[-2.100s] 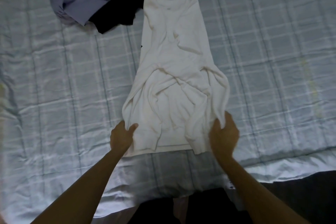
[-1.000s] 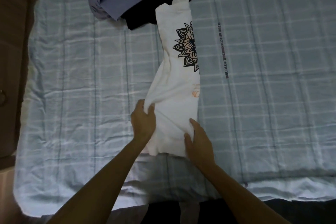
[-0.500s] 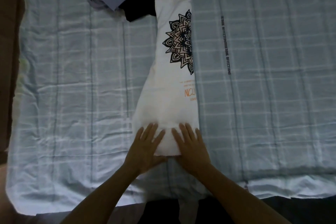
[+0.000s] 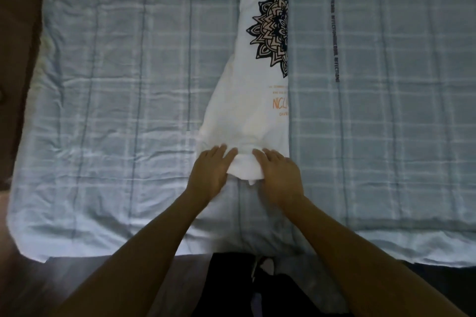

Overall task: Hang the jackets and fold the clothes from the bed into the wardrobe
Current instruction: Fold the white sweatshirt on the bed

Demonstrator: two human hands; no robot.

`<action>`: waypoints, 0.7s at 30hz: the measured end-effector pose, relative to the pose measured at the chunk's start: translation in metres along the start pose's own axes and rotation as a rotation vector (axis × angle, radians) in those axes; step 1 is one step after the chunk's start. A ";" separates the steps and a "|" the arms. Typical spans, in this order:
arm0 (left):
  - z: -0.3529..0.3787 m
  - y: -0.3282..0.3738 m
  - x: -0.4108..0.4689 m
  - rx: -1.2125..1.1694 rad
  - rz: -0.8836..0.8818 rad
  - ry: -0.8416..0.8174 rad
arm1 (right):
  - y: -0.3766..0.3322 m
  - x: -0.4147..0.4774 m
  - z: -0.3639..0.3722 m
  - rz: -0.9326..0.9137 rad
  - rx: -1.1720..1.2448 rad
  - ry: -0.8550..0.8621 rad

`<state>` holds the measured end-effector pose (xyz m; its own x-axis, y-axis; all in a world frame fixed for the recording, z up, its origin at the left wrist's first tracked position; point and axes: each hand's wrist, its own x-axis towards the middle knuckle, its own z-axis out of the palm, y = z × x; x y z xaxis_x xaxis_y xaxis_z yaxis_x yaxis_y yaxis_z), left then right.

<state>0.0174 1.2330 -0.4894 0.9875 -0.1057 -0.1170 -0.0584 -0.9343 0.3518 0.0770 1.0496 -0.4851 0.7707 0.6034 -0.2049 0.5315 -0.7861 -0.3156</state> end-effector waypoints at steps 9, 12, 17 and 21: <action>0.004 0.094 -0.148 -0.112 -0.050 -0.396 | -0.023 -0.185 -0.001 0.022 0.059 -0.363; -0.030 0.120 -0.144 -0.126 -0.189 -0.577 | -0.025 -0.192 -0.038 0.030 0.072 -0.368; -0.095 0.116 -0.077 0.104 -0.171 -0.151 | -0.024 -0.143 -0.098 0.092 -0.101 0.175; -0.081 0.095 -0.039 0.172 -0.239 0.212 | -0.015 -0.113 -0.081 0.149 -0.165 0.355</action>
<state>-0.0146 1.1758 -0.3765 0.9836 0.1784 0.0246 0.1716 -0.9697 0.1738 0.0104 0.9827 -0.3825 0.9015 0.4201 0.1042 0.4318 -0.8898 -0.1477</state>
